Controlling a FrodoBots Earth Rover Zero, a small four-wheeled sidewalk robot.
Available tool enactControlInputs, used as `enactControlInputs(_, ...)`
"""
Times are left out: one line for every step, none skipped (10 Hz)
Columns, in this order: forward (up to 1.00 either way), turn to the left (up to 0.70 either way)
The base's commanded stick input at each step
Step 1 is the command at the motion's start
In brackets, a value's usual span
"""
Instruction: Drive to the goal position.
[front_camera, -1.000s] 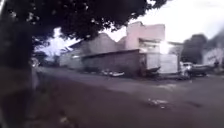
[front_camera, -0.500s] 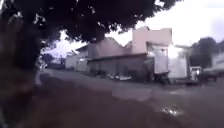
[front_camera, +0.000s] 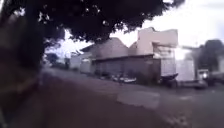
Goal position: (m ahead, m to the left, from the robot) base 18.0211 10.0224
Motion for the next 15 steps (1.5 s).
enactControlInputs(0.70, 0.35)
enactControlInputs(0.70, 0.35)
enactControlInputs(0.70, 0.35)
enactControlInputs(0.70, 0.29)
enactControlInputs(0.70, 0.17)
enactControlInputs(0.70, 0.00)
enactControlInputs(0.70, 0.00)
enactControlInputs(0.70, -0.01)
enactControlInputs(0.70, -0.06)
enactControlInputs(0.70, -0.22)
enactControlInputs(0.70, -0.35)
enactControlInputs(0.70, -0.33)
enactControlInputs(0.70, -0.01)
enactControlInputs(0.70, 0.00)
enactControlInputs(0.70, 0.00)
